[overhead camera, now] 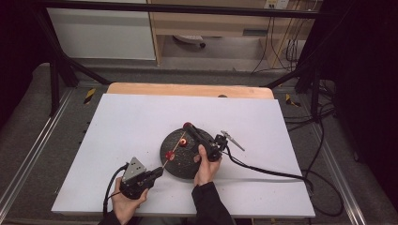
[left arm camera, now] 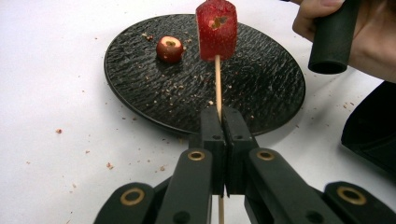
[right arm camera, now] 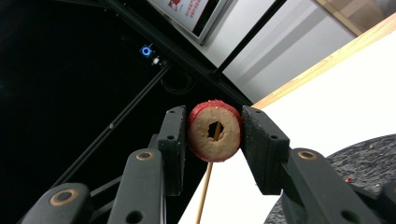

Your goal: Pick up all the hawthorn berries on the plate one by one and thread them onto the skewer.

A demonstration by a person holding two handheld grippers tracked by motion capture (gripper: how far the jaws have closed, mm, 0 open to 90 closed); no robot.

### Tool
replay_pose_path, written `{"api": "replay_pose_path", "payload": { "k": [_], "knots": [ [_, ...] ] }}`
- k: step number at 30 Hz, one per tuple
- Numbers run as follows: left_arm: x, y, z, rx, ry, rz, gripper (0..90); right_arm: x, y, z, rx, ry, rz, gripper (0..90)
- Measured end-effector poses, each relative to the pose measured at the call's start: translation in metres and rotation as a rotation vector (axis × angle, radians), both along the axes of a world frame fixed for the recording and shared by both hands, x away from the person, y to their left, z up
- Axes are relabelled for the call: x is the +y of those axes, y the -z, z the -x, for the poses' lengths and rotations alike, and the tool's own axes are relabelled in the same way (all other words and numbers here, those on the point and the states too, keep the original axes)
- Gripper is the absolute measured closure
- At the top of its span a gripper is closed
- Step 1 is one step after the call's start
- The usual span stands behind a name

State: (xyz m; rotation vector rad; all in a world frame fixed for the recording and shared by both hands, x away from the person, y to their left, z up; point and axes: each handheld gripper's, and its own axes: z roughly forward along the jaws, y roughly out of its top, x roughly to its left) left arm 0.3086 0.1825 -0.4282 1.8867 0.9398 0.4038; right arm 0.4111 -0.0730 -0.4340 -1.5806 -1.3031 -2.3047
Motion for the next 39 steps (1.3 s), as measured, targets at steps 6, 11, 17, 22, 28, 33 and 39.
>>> {"api": "replay_pose_path", "payload": {
  "k": [6,11,17,22,28,33,39],
  "knots": [
    [0.001,-0.001,0.001,-0.003,-0.003,0.003,88.9,0.001,0.002,-0.003,0.008,0.006,-0.011,62.1],
    [0.002,0.000,0.001,0.005,-0.005,0.004,88.9,0.000,0.002,-0.006,0.016,0.009,-0.012,62.2],
    [0.003,-0.001,0.002,0.008,-0.008,0.025,88.9,-0.002,-0.005,-0.007,0.001,0.029,-0.018,62.1],
    [-0.001,0.000,0.004,0.009,-0.018,0.036,88.9,0.000,0.000,-0.005,-0.009,0.028,-0.019,62.1],
    [-0.006,0.000,0.001,0.012,-0.024,0.030,88.9,0.000,0.000,0.000,-0.023,0.003,-0.008,62.1],
    [-0.010,-0.002,-0.003,0.008,-0.027,0.025,89.1,0.001,0.002,0.005,-0.011,-0.033,-0.005,62.1],
    [-0.016,-0.008,-0.012,-0.007,-0.024,0.011,89.0,0.002,0.004,0.010,-0.002,-0.059,0.012,62.1]
  ]
}}
